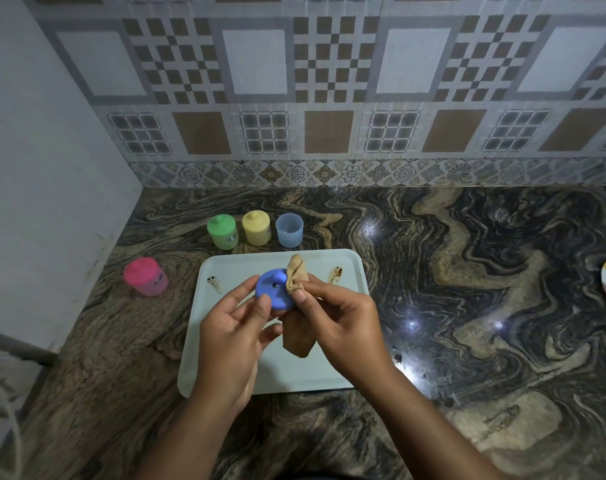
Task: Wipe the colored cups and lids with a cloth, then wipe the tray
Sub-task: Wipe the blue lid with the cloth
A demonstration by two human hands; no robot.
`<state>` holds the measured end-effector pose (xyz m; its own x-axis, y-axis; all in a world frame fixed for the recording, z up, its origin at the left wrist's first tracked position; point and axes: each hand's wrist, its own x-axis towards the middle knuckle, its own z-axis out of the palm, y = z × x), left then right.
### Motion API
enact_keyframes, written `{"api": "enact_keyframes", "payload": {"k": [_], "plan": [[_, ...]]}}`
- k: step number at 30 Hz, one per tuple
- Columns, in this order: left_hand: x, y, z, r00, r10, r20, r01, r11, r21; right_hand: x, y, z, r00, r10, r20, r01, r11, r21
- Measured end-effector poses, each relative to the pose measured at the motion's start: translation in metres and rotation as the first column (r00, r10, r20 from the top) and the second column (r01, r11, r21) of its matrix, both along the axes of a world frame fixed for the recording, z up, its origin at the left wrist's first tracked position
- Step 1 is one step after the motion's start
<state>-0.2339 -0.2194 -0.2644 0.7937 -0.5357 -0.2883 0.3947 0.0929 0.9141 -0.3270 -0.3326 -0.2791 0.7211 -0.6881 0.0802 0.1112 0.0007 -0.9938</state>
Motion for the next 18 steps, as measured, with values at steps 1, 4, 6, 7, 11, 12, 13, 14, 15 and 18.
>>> {"api": "enact_keyframes", "payload": {"k": [1, 4, 6, 7, 11, 12, 13, 14, 15, 18], "plan": [[0.002, 0.001, 0.001, 1.000, -0.013, -0.008, 0.013, 1.000, -0.009, -0.001, 0.000, 0.000, 1.000, -0.014, -0.002, 0.014, 1.000, -0.028], [0.006, 0.005, 0.001, 0.997, -0.082, -0.008, 0.082, 0.997, -0.012, 0.000, -0.005, -0.001, 0.998, -0.043, -0.044, 0.041, 0.998, -0.055], [0.004, 0.006, 0.001, 0.991, -0.135, 0.018, 0.135, 0.991, -0.013, 0.002, -0.009, -0.001, 0.995, -0.029, -0.092, 0.026, 0.999, -0.039], [0.002, 0.005, 0.002, 0.986, -0.160, 0.040, 0.161, 0.987, -0.014, 0.003, -0.009, -0.001, 0.994, -0.030, -0.107, 0.027, 0.999, -0.030], [-0.005, -0.001, 0.000, 0.993, -0.086, 0.080, 0.087, 0.996, -0.006, 0.002, -0.009, 0.000, 0.996, -0.058, -0.064, 0.060, 0.998, 0.036], [-0.004, -0.002, 0.001, 0.996, -0.041, 0.074, 0.041, 0.999, 0.000, 0.001, -0.008, 0.000, 0.997, -0.053, -0.051, 0.055, 0.998, 0.036], [-0.002, -0.002, 0.001, 0.998, -0.004, 0.069, 0.003, 1.000, 0.008, 0.000, -0.007, -0.001, 0.998, -0.046, -0.046, 0.047, 0.999, 0.023], [0.000, -0.002, 0.002, 0.998, 0.014, 0.062, -0.015, 1.000, 0.009, -0.001, -0.005, -0.002, 0.998, -0.039, -0.045, 0.039, 0.999, -0.002], [0.002, -0.001, 0.002, 0.999, 0.011, 0.049, -0.011, 1.000, 0.004, -0.002, -0.004, -0.002, 0.998, -0.035, -0.048, 0.033, 0.999, -0.029], [0.006, 0.002, 0.002, 0.997, -0.077, 0.012, 0.077, 0.997, -0.016, -0.002, -0.006, -0.002, 0.996, -0.058, -0.062, 0.054, 0.996, -0.068]]}}
